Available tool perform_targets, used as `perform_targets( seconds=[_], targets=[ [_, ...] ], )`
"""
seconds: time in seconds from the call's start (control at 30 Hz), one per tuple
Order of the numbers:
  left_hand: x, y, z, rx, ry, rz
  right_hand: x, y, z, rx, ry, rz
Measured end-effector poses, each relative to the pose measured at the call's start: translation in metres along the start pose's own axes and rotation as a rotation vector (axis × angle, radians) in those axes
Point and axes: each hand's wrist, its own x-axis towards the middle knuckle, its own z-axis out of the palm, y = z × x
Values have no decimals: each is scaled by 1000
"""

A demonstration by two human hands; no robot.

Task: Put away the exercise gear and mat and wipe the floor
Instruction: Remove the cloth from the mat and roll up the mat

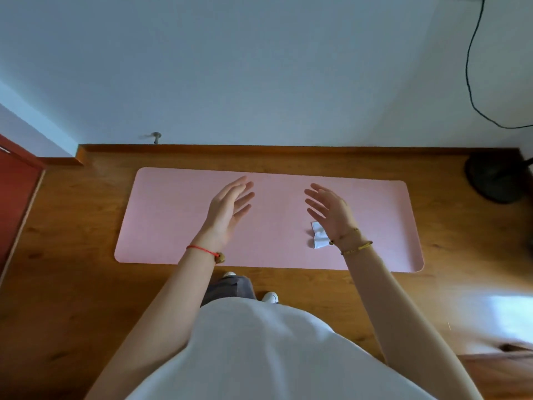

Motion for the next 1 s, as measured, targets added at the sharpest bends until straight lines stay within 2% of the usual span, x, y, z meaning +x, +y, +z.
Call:
perform_targets(
  seconds=[0.3, 0.5, 0.63, 0.8, 1.0],
  targets=[
    [59, 1, 41, 144, -104, -94, 31, -7, -38, 113, 181, 25],
    [96, 6, 60, 215, -164, -112, 53, -10, -50, 156, 242, 23],
    [115, 2, 68, 235, -159, -139, 70, -3, -53, 160, 247, 98],
    [146, -20, 71, 286, -147, -134, 111, 16, -67, 142, 228, 165],
    [214, -83, 78, 290, -113, -164, 195, 67, -115, 142, 249, 276]
  ],
)
